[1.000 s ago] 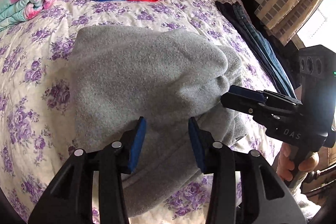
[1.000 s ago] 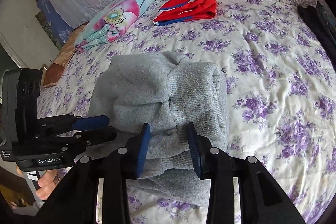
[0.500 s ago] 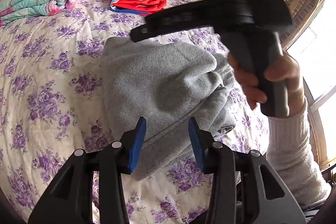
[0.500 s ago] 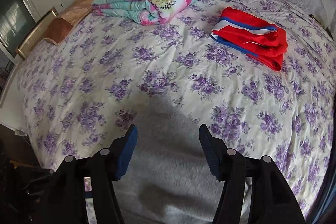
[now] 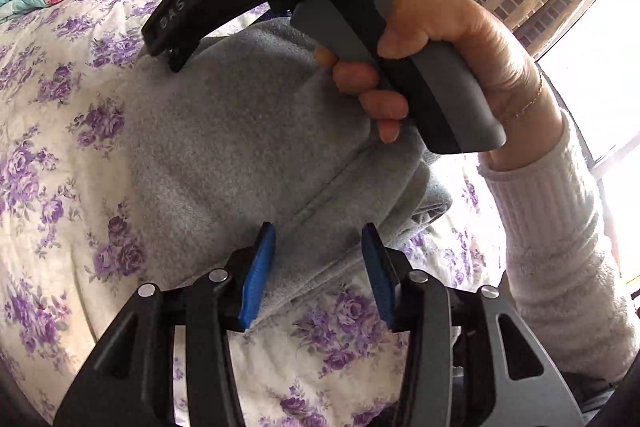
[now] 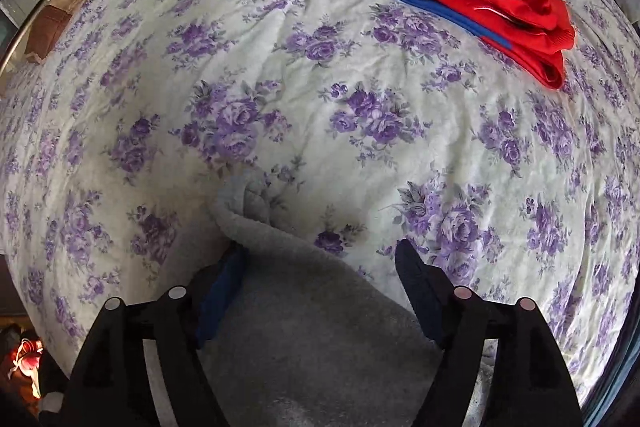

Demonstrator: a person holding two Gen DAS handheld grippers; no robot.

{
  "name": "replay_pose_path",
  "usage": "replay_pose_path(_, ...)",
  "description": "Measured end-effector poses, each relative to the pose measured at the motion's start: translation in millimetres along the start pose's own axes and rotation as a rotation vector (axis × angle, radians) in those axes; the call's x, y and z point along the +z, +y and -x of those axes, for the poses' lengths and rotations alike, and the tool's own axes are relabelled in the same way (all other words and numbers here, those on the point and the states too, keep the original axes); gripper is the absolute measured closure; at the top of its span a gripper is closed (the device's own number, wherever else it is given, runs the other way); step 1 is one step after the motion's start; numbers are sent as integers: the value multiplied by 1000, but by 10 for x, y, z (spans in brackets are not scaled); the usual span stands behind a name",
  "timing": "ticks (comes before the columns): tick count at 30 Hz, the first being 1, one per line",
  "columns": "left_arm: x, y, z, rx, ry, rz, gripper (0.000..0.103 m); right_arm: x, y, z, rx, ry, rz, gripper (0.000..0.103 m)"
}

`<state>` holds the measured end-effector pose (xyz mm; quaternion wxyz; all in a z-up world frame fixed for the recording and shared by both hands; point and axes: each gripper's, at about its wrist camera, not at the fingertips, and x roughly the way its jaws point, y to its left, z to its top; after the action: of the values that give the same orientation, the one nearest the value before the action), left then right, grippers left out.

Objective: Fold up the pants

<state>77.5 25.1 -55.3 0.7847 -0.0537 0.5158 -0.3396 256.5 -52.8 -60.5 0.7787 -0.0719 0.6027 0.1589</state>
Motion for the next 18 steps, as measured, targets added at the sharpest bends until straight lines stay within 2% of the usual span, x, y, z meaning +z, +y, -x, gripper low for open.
replay_pose_path(1, 3, 11, 98, -3, -17, -6, 58, -45, -38, 213, 30, -48, -23, 34)
replay_pose_path(3, 4, 68, 335, 45, -78, 8, 41, -216, -125, 690, 76, -171, -43, 33)
replay_pose_path(4, 6, 127, 453, 72, -114, 26, 27, -339, -189, 920, 85, -232, -56, 32)
replay_pose_path(5, 11, 202, 562, 92, -148, 50, 21, -467, -249, 1107, 92, -284, -73, 29)
replay_pose_path(7, 28, 377, 677, 120, -175, 110, 20, -755, -427, 1379, 107, -365, -115, 24)
replay_pose_path(10, 99, 723, 620, 115, -146, 224, 20, -1340, -661, 1474, 125, -423, -218, 21)
replay_pose_path(12, 144, 924, 479, 71, -106, 284, 20, -1731, -785, 1416, 142, -438, -304, 21)
replay_pose_path(15, 145, 1024, 214, 35, -46, 324, 20, -2200, -935, 1173, 182, -435, -435, 21)
replay_pose_path(18, 177, 1038, -9, 9, 0, 334, 20, -2442, -1066, 1007, 270, -413, -541, 21)
